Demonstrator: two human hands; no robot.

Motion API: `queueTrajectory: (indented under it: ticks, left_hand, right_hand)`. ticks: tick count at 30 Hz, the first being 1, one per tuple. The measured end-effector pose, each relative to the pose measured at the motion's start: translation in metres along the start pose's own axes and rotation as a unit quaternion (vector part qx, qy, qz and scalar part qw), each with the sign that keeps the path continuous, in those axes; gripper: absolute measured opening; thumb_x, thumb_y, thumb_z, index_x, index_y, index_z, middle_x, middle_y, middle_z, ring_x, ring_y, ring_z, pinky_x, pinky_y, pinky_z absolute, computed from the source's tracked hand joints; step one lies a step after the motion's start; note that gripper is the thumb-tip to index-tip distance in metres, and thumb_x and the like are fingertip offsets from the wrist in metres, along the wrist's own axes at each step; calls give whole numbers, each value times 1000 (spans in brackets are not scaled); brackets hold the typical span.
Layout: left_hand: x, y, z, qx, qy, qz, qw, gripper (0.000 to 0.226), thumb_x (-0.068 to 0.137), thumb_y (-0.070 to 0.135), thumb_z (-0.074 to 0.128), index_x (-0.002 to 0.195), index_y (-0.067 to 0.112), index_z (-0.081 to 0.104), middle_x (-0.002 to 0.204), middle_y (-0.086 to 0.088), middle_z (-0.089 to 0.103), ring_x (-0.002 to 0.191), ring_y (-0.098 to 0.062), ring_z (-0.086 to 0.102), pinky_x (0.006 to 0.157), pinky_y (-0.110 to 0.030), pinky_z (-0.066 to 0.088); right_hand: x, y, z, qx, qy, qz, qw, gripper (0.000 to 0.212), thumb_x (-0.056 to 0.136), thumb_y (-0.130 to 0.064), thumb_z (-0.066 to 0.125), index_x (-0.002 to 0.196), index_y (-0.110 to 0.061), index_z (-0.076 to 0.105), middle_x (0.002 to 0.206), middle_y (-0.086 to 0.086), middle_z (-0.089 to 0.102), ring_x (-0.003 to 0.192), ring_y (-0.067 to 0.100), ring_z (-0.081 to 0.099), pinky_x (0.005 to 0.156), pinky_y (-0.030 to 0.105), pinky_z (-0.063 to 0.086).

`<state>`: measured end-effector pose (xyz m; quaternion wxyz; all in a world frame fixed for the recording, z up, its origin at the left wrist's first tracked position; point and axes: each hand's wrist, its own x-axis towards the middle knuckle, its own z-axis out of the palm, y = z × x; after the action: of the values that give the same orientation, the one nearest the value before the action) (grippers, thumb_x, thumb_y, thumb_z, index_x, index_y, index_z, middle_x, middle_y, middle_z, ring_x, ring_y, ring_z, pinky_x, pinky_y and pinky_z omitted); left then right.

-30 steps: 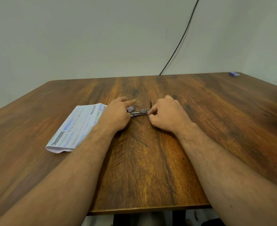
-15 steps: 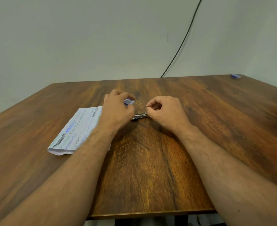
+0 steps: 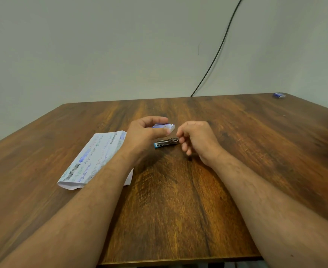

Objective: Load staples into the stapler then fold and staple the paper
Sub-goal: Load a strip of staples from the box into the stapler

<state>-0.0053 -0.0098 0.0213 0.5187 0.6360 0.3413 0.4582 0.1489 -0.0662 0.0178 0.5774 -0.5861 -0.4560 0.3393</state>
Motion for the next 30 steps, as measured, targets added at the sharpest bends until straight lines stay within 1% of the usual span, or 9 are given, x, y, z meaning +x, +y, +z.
queueTrajectory:
  ticks: [2,5,9,12,15,17,23,25,30]
  left_hand:
    - [0,0,0,-50,-10,-17,999,29,77,-1,79,103,10,75,104,-13,73,84,-14,72,68,-18,56]
    - [3,-2,-1,-66,-25,-26,997,27,76,-1,79,100,12,76,108,-14,73,96,-21,72,75,-22,58]
    - [6,-4,-3,-71,-36,-15,997,22,91,-3,64,99,12,77,105,-11,75,101,-19,71,82,-23,57]
    - [7,-5,-3,-71,-46,-26,996,41,96,-10,42,100,11,77,113,-13,73,108,-22,70,83,-23,57]
    - [7,-6,-4,-87,-68,-58,992,52,93,-14,33,103,8,78,122,-17,69,113,-25,69,86,-25,59]
    - [5,-4,-4,-122,-83,-71,986,52,94,-15,31,106,5,77,124,-19,68,109,-23,72,88,-25,59]
    - [3,2,-6,-221,-114,-118,961,44,98,-12,35,126,4,65,121,-18,71,97,-19,76,80,-23,62]
    - [0,3,-8,-244,-132,-144,950,43,97,-12,35,124,0,66,114,-19,72,92,-19,76,79,-22,61]
    - [-3,6,-10,-276,-151,-174,933,40,94,-14,38,111,-3,72,110,-22,73,96,-26,76,81,-25,60]
  right_hand:
    - [2,2,-1,32,0,45,998,18,74,-7,42,64,-9,57,54,7,50,34,13,38,35,17,26]
    - [1,0,-4,89,-34,93,991,23,81,-7,33,62,-12,45,53,5,40,32,10,26,36,14,16]
    - [1,-3,-8,82,-75,123,986,41,95,-34,46,57,-17,43,49,-2,38,31,7,24,32,16,16]
    - [2,-3,-6,54,-91,119,987,53,94,-53,52,55,-19,43,48,-4,39,30,6,25,31,16,18]
    - [2,-1,-5,60,-110,116,985,51,97,-47,49,55,-19,44,49,-3,39,30,6,26,31,16,20]
    - [2,-1,-5,78,-109,118,984,48,98,-40,46,56,-19,43,48,-3,39,30,6,25,31,16,19]
    - [3,0,-5,99,-119,117,981,45,97,-35,44,56,-17,41,50,-1,35,28,7,22,29,15,18]
    - [2,-1,-5,99,-122,115,981,44,97,-34,43,56,-17,40,49,-1,35,27,7,22,29,16,17]
    - [1,0,-7,92,-122,108,982,44,97,-35,45,56,-18,41,47,-3,37,29,6,23,30,17,19]
